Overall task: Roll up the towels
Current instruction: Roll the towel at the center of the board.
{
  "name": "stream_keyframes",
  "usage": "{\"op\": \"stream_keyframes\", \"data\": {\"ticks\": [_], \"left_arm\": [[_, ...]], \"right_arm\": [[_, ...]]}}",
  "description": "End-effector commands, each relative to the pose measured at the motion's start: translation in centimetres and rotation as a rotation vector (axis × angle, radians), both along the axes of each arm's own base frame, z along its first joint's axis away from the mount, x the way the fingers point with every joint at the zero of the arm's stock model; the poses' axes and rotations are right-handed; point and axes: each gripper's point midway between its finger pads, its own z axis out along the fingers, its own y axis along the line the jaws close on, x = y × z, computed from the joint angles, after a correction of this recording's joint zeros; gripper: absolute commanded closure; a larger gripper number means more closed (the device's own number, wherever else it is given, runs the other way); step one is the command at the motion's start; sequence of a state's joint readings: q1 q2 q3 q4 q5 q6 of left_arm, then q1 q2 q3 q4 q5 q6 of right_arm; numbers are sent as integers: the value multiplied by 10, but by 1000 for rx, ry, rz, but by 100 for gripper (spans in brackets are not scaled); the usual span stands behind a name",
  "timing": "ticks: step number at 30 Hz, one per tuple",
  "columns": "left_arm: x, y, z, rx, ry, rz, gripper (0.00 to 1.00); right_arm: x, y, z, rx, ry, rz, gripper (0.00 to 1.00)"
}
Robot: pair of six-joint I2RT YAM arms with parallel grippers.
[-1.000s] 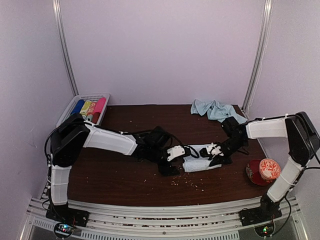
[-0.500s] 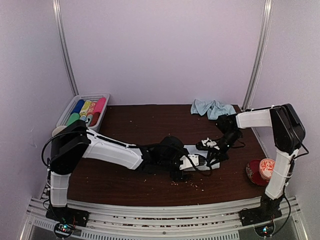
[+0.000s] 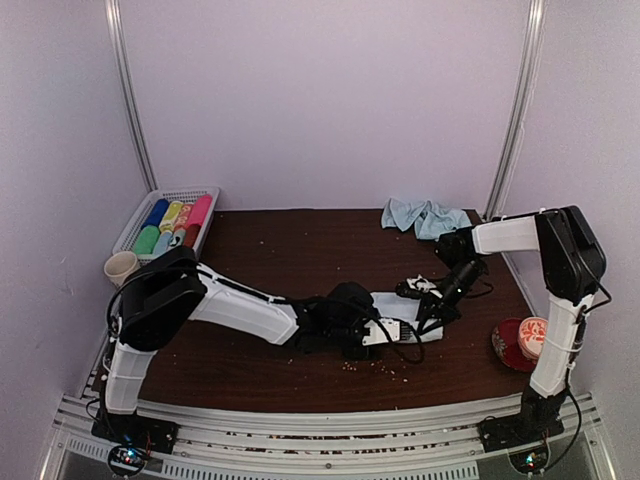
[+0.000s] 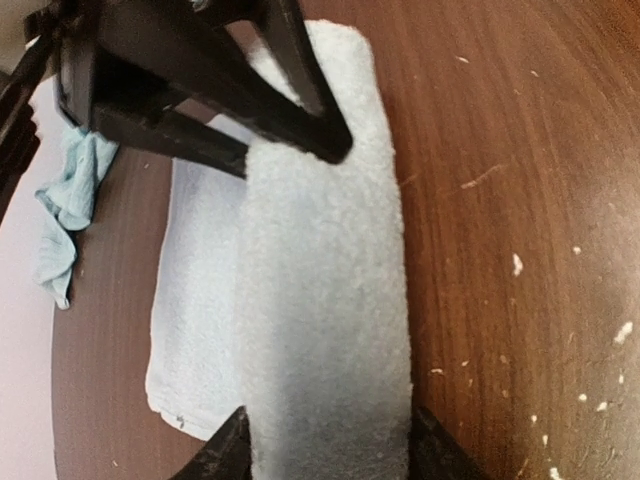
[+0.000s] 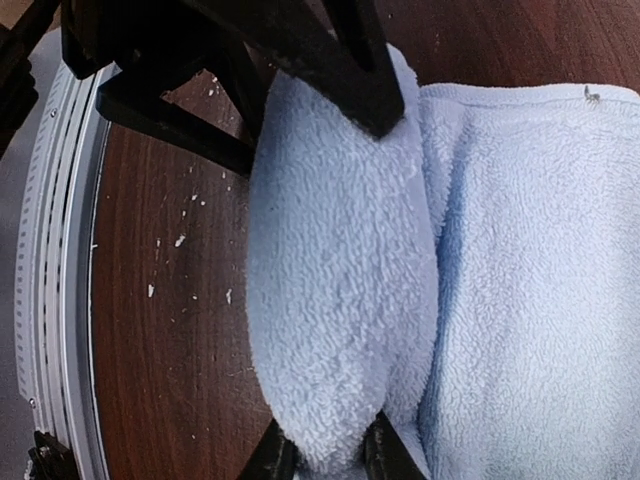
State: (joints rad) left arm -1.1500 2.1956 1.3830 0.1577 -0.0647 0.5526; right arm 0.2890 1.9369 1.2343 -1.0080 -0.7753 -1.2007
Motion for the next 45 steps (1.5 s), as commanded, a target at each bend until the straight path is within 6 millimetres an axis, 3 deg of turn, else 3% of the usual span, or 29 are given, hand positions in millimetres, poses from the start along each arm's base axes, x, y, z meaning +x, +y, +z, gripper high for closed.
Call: {"op": "stream_keyframes", "data": {"ticks": [1,3,6,10,16,20,30,38,45], "left_arm": [[-3,-10,-5,0,0,-48,62],[-6,-10,-8,9,13,-66,76],[-13,-11,-12,32,43,-94,85],[-22,-13,-19,72,122,-119,88],[-38,-7,-34,119,326,-107,88],[-37,0,-41,124,462,-54,88],[-28,5,-65,173,697,36,87],[-14,4,-57,129,793,39,86],[-8,4,-61,136,815,49,85]], "right_arm": [[-9,-11,-11,-60,74,-12,79],[-8,-11,-10,-61,71,-14,78],[-7,-12,-10,-64,65,-12,77],[-7,-13,-6,-62,27,0,69],[-1,-18,12,-31,-210,38,41],[1,-21,24,-6,-382,51,29],[-7,-26,45,48,-738,154,32],[-19,-23,41,96,-791,206,33],[-17,-18,34,111,-811,185,38]]}}
